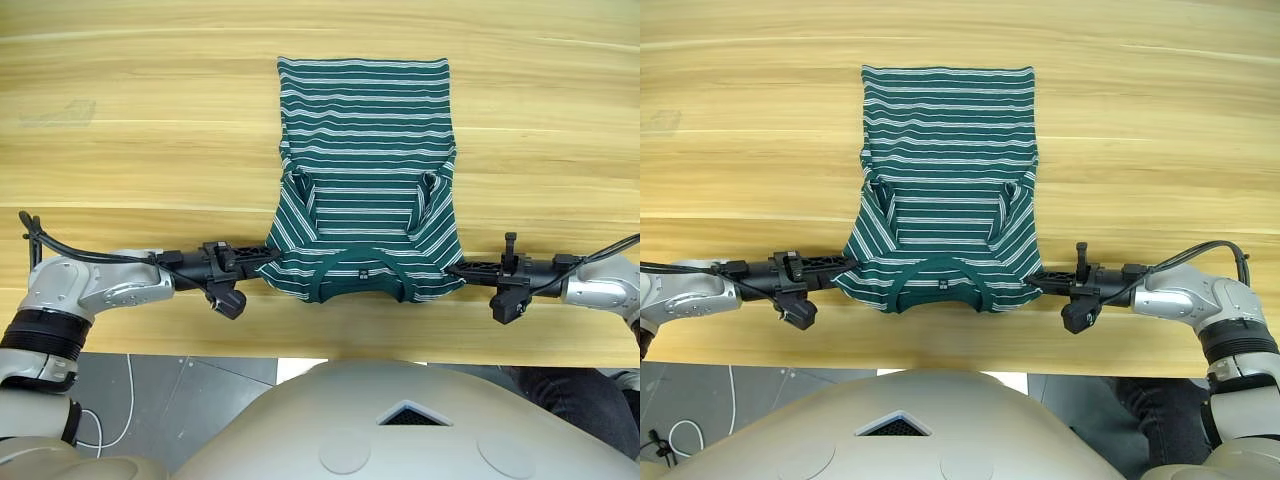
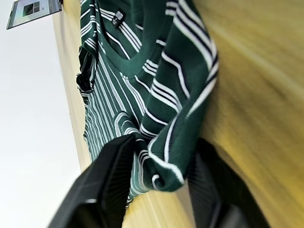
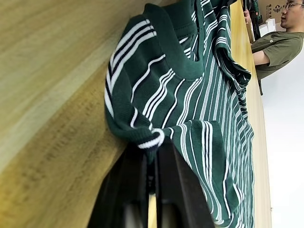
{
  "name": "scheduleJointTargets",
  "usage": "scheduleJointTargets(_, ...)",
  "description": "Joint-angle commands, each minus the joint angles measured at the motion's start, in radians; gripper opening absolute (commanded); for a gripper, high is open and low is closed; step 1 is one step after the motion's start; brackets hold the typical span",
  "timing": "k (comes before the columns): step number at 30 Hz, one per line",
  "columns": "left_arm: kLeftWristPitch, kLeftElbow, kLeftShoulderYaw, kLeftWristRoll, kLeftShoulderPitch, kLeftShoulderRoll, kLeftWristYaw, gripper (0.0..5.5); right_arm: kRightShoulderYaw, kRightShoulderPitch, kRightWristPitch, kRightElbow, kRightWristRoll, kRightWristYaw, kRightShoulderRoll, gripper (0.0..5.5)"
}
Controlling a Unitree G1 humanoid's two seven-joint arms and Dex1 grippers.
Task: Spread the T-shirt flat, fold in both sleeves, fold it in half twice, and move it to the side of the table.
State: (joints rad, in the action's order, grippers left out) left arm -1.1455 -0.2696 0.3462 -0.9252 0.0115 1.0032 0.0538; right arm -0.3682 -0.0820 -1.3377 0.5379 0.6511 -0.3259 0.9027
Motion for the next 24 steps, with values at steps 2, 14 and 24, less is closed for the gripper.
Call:
scheduleJointTargets(2, 0.028, -0.039, 0.064, -0.079, -0.025, 0.010, 0.031, 0.92, -0.015, -0.006, 0.008, 0.007, 0.010, 0.006, -0.011, 0.00)
scheduleJointTargets(14, 0.061, 0.017, 0.089, -0.066, -0.039, 0.012, 0.044, 0.02, -0.026, -0.001, 0.014, 0.010, 0.005, 0.023, -0.011, 0.00)
scheduleJointTargets(24, 0.559, 0.491, 0.026, 0.999, -0.372, 0.339, 0.521, 0.01, -0.208, 0.112, 0.534, -0.381, -0.819, -0.449, 0.127, 0.00)
